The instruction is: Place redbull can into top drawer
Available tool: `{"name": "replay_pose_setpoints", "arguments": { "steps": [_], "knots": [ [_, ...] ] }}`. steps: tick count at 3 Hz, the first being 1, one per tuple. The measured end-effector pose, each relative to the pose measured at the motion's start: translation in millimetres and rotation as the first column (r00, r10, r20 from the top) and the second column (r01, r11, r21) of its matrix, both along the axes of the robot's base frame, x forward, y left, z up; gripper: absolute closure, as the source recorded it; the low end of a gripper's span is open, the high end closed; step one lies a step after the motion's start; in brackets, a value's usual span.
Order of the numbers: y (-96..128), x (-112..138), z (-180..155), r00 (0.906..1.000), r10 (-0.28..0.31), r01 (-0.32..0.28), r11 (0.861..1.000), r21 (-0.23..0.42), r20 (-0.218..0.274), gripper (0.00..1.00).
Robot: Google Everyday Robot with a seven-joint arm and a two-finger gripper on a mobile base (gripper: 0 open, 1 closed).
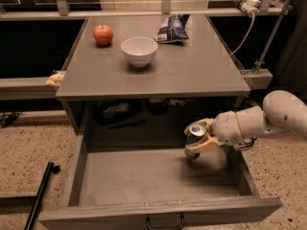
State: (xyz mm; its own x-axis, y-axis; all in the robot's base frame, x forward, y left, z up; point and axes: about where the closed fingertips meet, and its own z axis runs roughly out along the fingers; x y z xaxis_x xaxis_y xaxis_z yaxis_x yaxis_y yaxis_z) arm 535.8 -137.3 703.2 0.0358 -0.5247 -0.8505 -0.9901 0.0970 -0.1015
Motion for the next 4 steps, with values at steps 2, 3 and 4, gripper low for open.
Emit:
{"name": "replay_pose_setpoints", "arguments": {
  "steps": [2, 3, 4],
  "knots": [
    [-4, -3, -33, 0.9995, -0.020, 0.021, 0.999, 0.040, -0.024, 1.00],
    [-5, -4, -35, 0.9995, -0.021, 0.022, 0.999, 0.043, -0.025, 0.86],
    [-5, -4, -35, 0.9995, -0.021, 0.022, 0.999, 0.043, -0.025, 0.62]
  ]
}}
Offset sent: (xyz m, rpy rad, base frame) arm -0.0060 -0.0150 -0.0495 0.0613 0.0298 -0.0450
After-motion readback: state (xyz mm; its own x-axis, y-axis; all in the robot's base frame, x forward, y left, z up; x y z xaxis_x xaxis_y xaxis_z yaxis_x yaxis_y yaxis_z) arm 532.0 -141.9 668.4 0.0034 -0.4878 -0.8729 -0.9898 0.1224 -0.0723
